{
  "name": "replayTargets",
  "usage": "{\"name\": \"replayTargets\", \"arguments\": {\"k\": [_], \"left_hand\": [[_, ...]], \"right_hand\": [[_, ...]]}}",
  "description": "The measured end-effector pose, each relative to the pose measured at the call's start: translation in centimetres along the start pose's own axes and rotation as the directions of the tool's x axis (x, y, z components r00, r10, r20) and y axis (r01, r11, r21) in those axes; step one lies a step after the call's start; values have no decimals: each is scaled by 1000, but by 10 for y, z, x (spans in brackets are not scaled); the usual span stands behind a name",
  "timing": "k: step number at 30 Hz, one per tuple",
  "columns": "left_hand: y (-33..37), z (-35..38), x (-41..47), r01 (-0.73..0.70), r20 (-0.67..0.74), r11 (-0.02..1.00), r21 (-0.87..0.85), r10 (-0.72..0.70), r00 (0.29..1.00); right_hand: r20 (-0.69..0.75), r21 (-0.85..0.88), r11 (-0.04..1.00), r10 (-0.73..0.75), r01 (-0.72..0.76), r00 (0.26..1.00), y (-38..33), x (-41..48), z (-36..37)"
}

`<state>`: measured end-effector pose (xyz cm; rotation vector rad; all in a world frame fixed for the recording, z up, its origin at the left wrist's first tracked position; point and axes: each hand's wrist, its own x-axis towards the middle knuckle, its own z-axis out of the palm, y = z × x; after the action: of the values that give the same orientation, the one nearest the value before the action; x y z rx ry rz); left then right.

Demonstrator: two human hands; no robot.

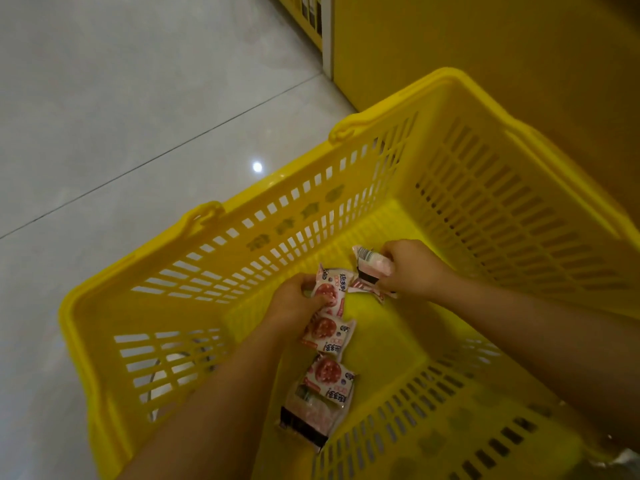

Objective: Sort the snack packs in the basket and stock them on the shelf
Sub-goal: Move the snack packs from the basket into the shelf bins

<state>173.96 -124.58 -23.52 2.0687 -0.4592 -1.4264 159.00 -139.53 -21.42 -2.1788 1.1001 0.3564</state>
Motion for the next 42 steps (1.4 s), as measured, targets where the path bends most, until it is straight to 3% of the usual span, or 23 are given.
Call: {"name": "replayTargets", "arguments": {"k": [2, 4, 7, 9, 12, 15, 18, 20, 23, 27, 32, 35, 39, 42], "left_hand": [[0, 0, 0, 4, 3, 999, -38, -4, 1000], [1, -2, 0, 16, 6, 996, -89, -15, 1000], [1, -7, -4, 24, -18, 987, -157, -27, 999], [4, -9, -5, 13, -53, 981, -195, -24, 998], [10, -8, -7, -9, -118, 960, -281, -25, 993], [21, 0, -11, 2, -90, 903, -430, -45, 995], [32, 13, -16, 34, -43, 836, -547, -69, 997], [37, 19, -17, 60, -28, 768, -638, -100, 995], [40, 22, -20, 105, 27, 723, -683, -119, 992], [42, 19, -22, 178, 111, 713, -678, -140, 984], [41, 1, -20, 198, 157, 825, -530, -134, 978], [39, -8, -20, 183, 263, 881, -435, -70, 962], [41, -9, -25, 93, 497, 965, -247, 43, 866], [42, -4, -30, -29, 497, 980, -196, 125, 859]], "right_hand": [[-16, -3, 999, -41, 41, 999, -4, -5, -3], [-38, -135, 984, -127, 120, 991, -9, -13, -4], [-5, -431, 851, -334, 299, 943, -11, -20, 3], [14, -439, 835, -364, 333, 931, -11, -21, 6], [-86, -208, 939, -298, 275, 951, -14, -22, 3], [-207, -48, 961, -275, 271, 939, -17, -20, 4], [-201, 144, 960, -210, 241, 957, -20, -19, 8], [-115, 344, 926, -122, 155, 986, -22, -18, 6], [-37, 652, 755, -56, 66, 998, -25, -19, -6], [-14, 718, 696, 24, -7, 1000, -21, -18, -19], [53, 738, 672, 31, -60, 998, -17, -17, -40], [99, 668, 744, -96, 5, 990, -18, -17, -47], [161, 520, 841, -266, 147, 950, -31, -21, -44], [130, 523, 830, -304, 195, 944, -38, -19, -37]]}}
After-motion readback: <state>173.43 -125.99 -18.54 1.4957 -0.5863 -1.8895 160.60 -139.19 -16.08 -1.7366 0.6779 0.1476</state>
